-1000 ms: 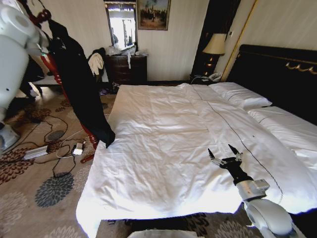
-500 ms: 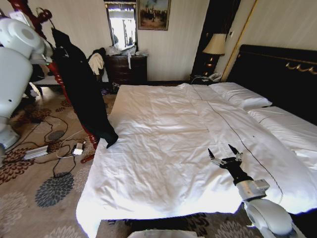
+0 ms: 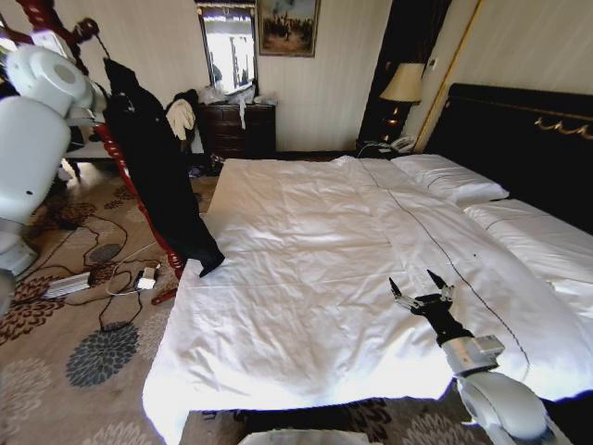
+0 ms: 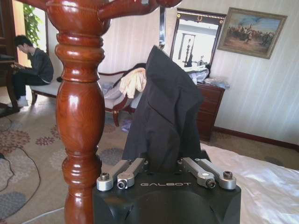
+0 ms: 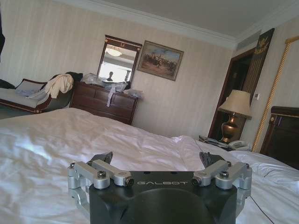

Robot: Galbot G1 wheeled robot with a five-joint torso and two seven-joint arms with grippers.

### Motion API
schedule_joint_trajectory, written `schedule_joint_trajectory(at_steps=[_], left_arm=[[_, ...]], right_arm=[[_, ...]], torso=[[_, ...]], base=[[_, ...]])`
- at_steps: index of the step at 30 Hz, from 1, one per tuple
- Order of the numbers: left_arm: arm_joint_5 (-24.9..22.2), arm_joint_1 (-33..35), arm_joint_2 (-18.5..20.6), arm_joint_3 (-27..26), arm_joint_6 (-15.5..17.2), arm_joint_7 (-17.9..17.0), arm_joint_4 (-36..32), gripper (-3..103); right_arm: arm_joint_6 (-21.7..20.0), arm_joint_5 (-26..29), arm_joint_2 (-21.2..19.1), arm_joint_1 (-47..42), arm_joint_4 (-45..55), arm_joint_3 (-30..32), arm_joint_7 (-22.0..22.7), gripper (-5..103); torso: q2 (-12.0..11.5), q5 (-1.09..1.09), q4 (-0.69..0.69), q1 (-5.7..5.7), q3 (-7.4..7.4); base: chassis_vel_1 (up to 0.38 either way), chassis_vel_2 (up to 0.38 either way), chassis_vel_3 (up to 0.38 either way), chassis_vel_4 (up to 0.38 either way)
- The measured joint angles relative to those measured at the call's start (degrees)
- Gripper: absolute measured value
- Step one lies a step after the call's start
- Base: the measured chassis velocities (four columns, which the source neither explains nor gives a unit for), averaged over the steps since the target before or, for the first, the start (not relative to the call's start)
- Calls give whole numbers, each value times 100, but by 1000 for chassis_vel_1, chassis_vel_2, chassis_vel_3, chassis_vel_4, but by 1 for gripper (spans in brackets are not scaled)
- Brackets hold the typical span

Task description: Pick up the clothes from the bed and hang them on the clothes hanger.

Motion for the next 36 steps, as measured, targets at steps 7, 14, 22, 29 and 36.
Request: schedule_joint_trajectory(at_steps=[7,14,22,29,36], left_arm=[[250,174,140,-109,0,56,-132,51],[261,425,369,-321,2,49,-459,73],[244,818,765,-809,3,233,-1129,99],[298,1368,1141,-1386,3,402,-1879,100],[463,2056,1738,-1967,-107,668,-2714,100]], right_arm=[[0,0,0,0,0,0,0,100],[0,0,0,0,0,0,0,100],[0,0,0,0,0,0,0,100],[0,0,0,0,0,0,0,100],[0,0,0,0,-1,0,0,100]], torso=[[0,-3,1,0,1],[0,-4,1,0,1],[0,-3,1,1,1],[0,-3,2,0,0],[0,-3,0,1,0]], base=[[0,0,0,0],[0,0,0,0],[0,0,0,0],[0,0,0,0],[0,0,0,0]])
